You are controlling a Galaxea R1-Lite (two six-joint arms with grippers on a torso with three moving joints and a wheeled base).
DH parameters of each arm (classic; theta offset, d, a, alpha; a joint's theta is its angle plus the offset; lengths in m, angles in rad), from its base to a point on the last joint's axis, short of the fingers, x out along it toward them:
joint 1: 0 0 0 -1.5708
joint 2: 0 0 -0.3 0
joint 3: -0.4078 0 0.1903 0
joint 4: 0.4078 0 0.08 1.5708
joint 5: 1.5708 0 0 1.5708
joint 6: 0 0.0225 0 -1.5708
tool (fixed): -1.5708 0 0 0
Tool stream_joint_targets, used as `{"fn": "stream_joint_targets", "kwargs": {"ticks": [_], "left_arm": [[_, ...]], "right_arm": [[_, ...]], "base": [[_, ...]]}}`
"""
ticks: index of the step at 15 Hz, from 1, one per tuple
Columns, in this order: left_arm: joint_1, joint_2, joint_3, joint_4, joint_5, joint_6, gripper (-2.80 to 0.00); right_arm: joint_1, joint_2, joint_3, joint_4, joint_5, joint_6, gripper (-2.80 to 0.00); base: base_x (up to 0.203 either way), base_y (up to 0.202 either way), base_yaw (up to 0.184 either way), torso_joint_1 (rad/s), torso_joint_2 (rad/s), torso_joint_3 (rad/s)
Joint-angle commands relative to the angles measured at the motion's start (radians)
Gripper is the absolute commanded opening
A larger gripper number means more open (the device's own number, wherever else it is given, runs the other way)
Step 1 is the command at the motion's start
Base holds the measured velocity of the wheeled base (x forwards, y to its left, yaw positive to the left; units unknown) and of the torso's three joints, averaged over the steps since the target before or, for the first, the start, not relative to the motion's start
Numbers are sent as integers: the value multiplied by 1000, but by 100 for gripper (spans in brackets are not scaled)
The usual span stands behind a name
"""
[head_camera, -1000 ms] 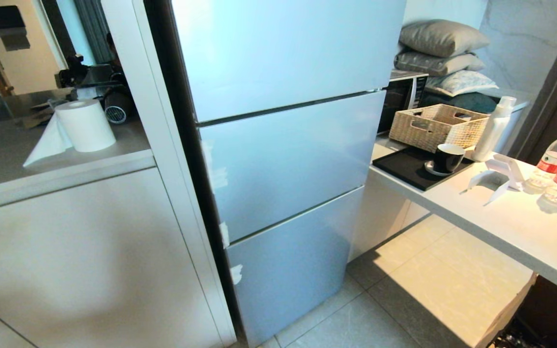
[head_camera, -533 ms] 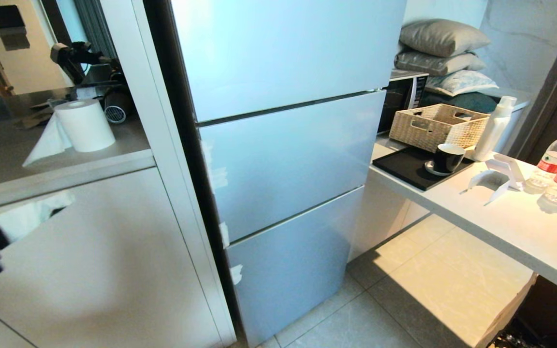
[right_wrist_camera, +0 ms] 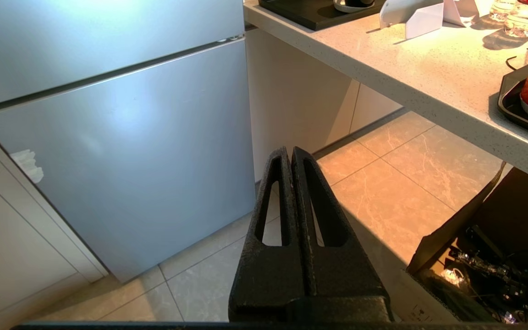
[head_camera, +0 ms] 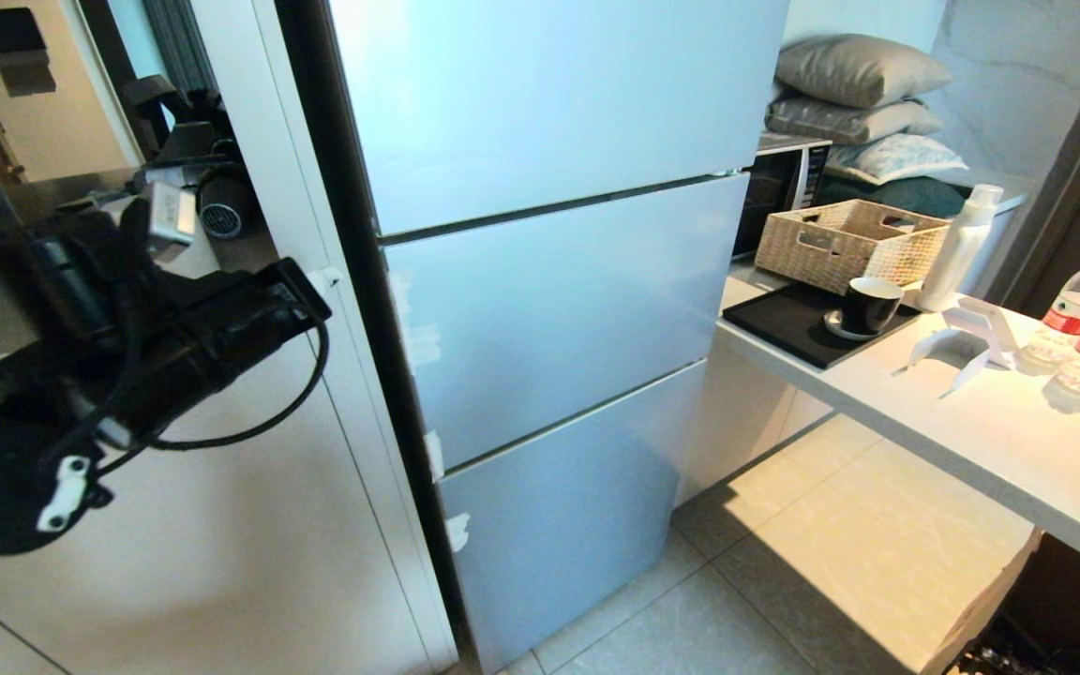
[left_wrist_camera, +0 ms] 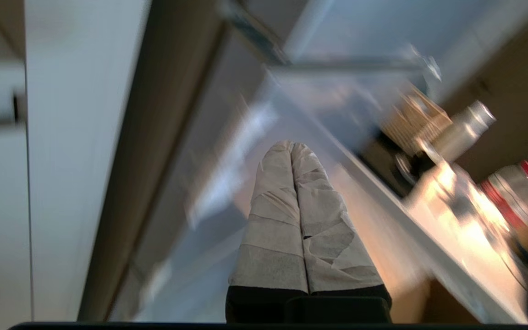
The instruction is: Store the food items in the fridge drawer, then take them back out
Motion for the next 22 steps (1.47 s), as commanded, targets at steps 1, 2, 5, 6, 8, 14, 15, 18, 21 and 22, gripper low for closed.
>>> {"fn": "stream_joint_targets", "kwargs": {"ticks": [1, 2, 5, 6, 8, 14, 15, 18, 21, 22], "left_arm": [[-8, 188, -120, -25, 37, -4, -280], [-3, 220, -169, -27, 45, -3, -280], [30, 302, -298, -23, 65, -2, -280], [37, 316, -316, -20, 66, -2, -280], [51, 336, -332, -19, 68, -3, -280], [45, 346, -327, -20, 58, -6, -280], [23, 340, -316, -21, 51, -6, -280], [-6, 345, -307, -28, 45, -8, -280], [-40, 345, -304, -28, 45, -14, -280], [-50, 339, -293, -28, 45, -15, -280]], "right_arm": [[0, 1, 0, 0, 0, 0, -280], [0, 1, 0, 0, 0, 0, -280], [0, 1, 0, 0, 0, 0, -280], [0, 1, 0, 0, 0, 0, -280], [0, 1, 0, 0, 0, 0, -280], [0, 1, 0, 0, 0, 0, -280], [0, 1, 0, 0, 0, 0, -280], [0, 1, 0, 0, 0, 0, -280], [0, 1, 0, 0, 0, 0, -280], [0, 1, 0, 0, 0, 0, -280]], "base": [[0, 0, 0, 0, 0, 0], [0, 0, 0, 0, 0, 0], [0, 0, 0, 0, 0, 0], [0, 0, 0, 0, 0, 0], [0, 0, 0, 0, 0, 0], [0, 0, 0, 0, 0, 0], [0, 0, 0, 0, 0, 0], [0, 0, 0, 0, 0, 0], [0, 0, 0, 0, 0, 0], [0, 0, 0, 0, 0, 0]]}}
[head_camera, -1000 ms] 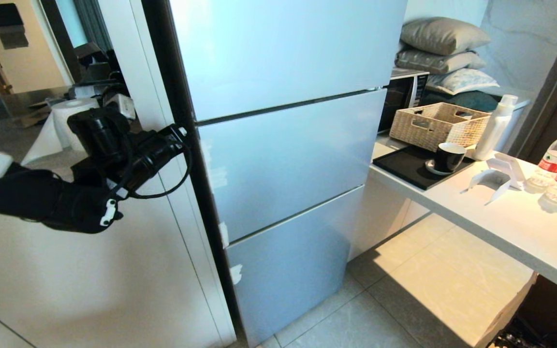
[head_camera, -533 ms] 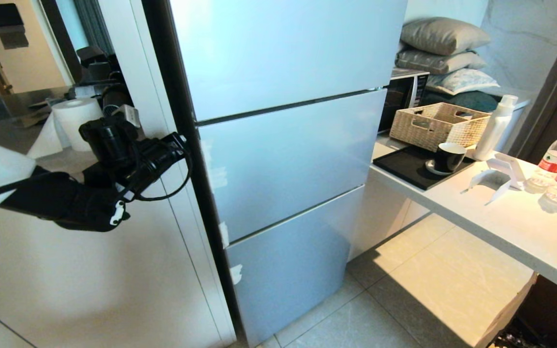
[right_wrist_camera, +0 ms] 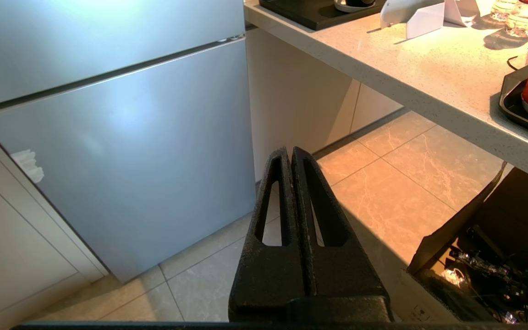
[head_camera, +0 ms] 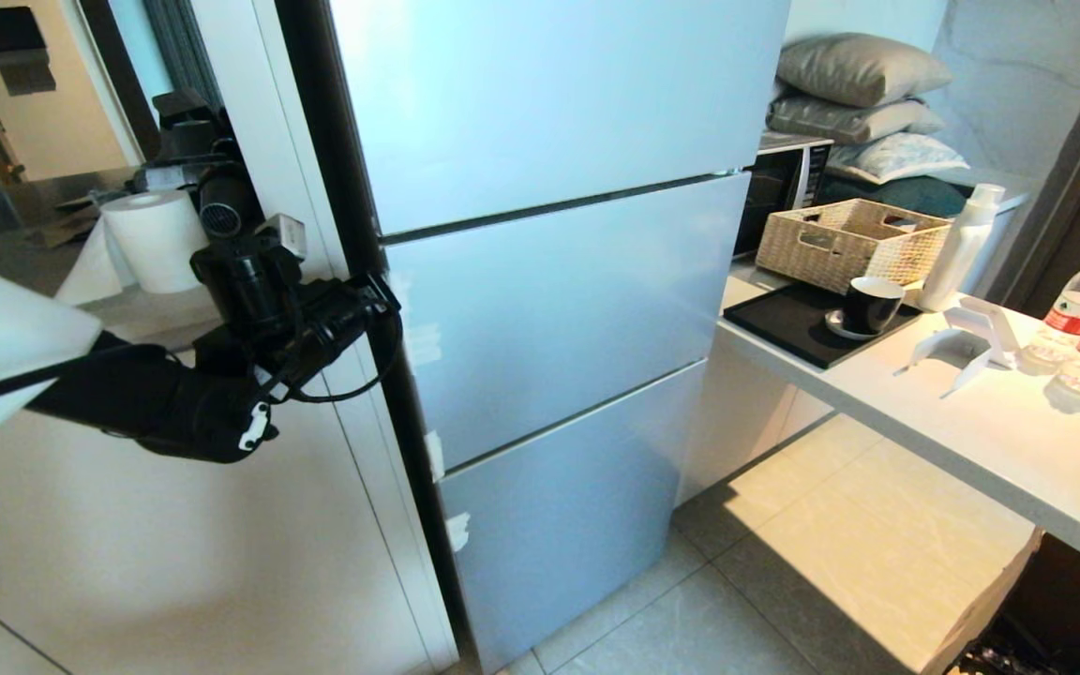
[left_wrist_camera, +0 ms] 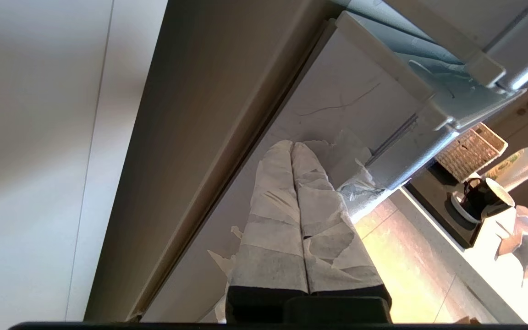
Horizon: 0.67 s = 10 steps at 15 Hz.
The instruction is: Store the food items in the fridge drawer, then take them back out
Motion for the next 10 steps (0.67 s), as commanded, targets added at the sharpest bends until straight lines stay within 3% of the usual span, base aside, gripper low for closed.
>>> {"fn": "stream_joint_targets", "kwargs": {"ticks": [1, 6, 10], "left_arm": [[-30, -16, 24, -3, -5, -8, -280], [-60, -26, 57, -16, -5, -23, -280], [-78, -43, 108, -58, -40, -78, -280]], "right_arm": [[0, 1, 0, 0, 0, 0, -280], [0, 1, 0, 0, 0, 0, -280], [0, 1, 0, 0, 0, 0, -280]], "base": [[0, 0, 0, 0, 0, 0], [0, 0, 0, 0, 0, 0], [0, 0, 0, 0, 0, 0]]}}
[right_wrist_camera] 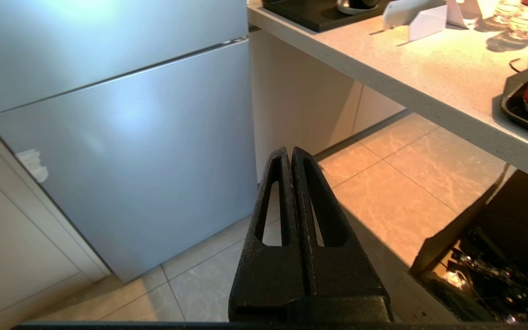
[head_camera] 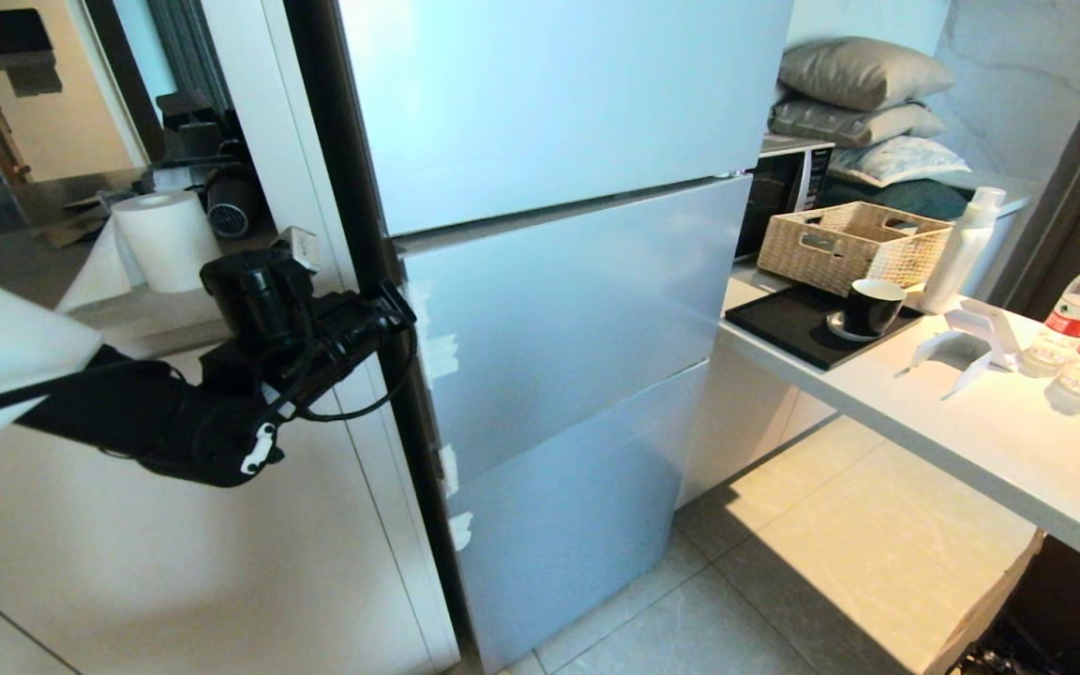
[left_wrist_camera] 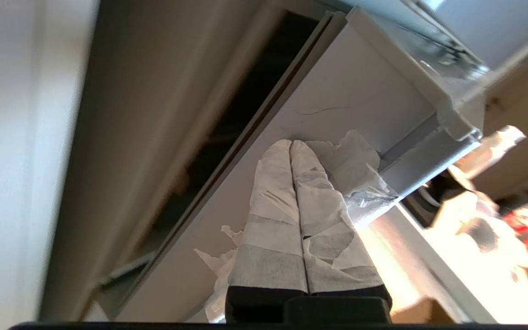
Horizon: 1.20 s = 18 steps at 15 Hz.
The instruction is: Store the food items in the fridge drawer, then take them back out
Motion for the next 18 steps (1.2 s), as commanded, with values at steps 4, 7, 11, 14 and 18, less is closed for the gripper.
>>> {"fn": "stream_joint_targets", "kwargs": {"ticks": [4, 7, 11, 14, 18], "left_arm": [[-56, -78, 113, -53, -31, -29, -280], [-148, -184, 202, -55, -33, -70, -280], [-275, -357, 359, -56, -34, -94, -280], [-319, -469, 440, -55, -31, -97, -280], [-311, -701, 480, 86, 4, 3, -280]], "right_arm": [[-1, 1, 0, 0, 0, 1, -280], [-1, 1, 0, 0, 0, 1, -280], [-1, 1, 0, 0, 0, 1, -280], [-1, 1, 0, 0, 0, 1, -280], [-1, 1, 0, 0, 0, 1, -280]], "base": [[0, 0, 0, 0, 0, 0], [0, 0, 0, 0, 0, 0], [0, 0, 0, 0, 0, 0], [0, 0, 0, 0, 0, 0], [0, 0, 0, 0, 0, 0]]}}
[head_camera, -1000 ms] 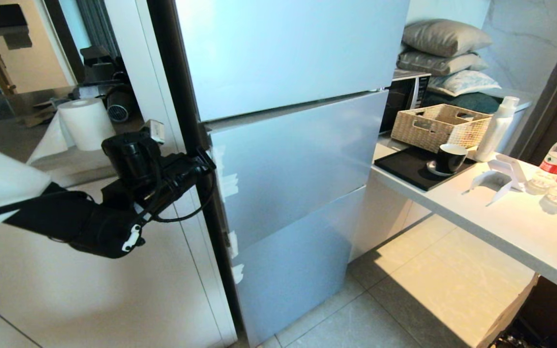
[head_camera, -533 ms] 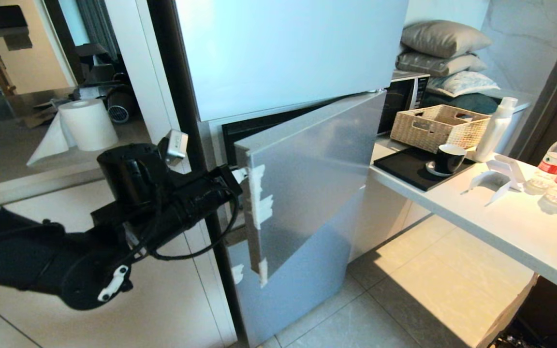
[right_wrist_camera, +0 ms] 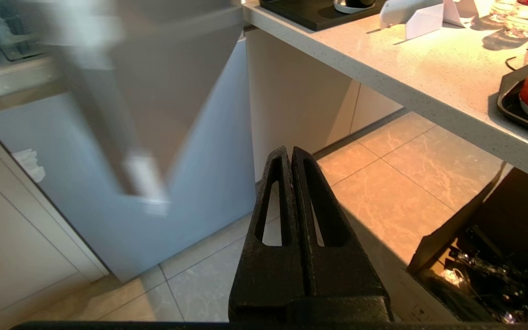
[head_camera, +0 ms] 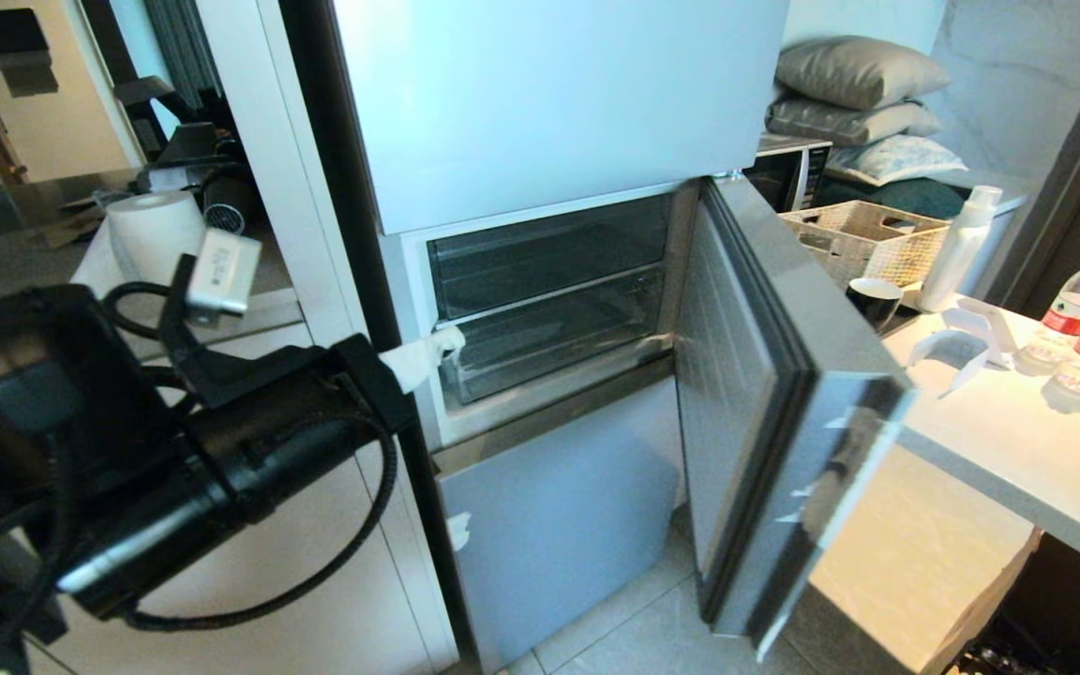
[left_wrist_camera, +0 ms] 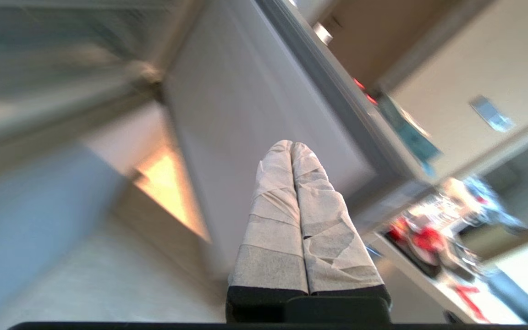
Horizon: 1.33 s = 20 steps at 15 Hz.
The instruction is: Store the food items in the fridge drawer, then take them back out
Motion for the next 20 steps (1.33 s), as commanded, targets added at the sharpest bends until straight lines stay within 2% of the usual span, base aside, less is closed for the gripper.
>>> {"fn": "stream_joint_targets", "kwargs": {"ticks": [1, 3, 4, 5, 7, 10, 12, 14, 16, 20], "left_arm": [[8, -232, 1, 172, 31, 127, -280], [21, -405, -33, 424, 101, 305, -280], [33, -487, -49, 554, 140, 372, -280], [67, -566, -55, 638, 163, 403, -280], [231, -715, -41, 746, 193, 445, -280], [471, -863, 38, 799, 212, 470, -280], [584, -970, 169, 833, 218, 497, -280], [618, -1060, 310, 856, 216, 553, -280], [627, -1137, 421, 865, 204, 574, -280], [628, -1292, 565, 877, 112, 584, -280]], "right_arm": [[1, 1, 0, 0, 0, 1, -280], [1, 1, 0, 0, 0, 1, -280], [1, 1, 0, 0, 0, 1, -280], [1, 1, 0, 0, 0, 1, -280], [1, 1, 0, 0, 0, 1, -280], [1, 1, 0, 0, 0, 1, -280], [1, 1, 0, 0, 0, 1, -280], [1, 1, 0, 0, 0, 1, -280], [1, 1, 0, 0, 0, 1, -280], [1, 1, 0, 0, 0, 1, -280]], "base": [[0, 0, 0, 0, 0, 0], [0, 0, 0, 0, 0, 0], [0, 0, 0, 0, 0, 0], [0, 0, 0, 0, 0, 0], [0, 0, 0, 0, 0, 0], [0, 0, 0, 0, 0, 0], [0, 0, 0, 0, 0, 0], [0, 0, 0, 0, 0, 0], [0, 0, 0, 0, 0, 0], [0, 0, 0, 0, 0, 0]]}}
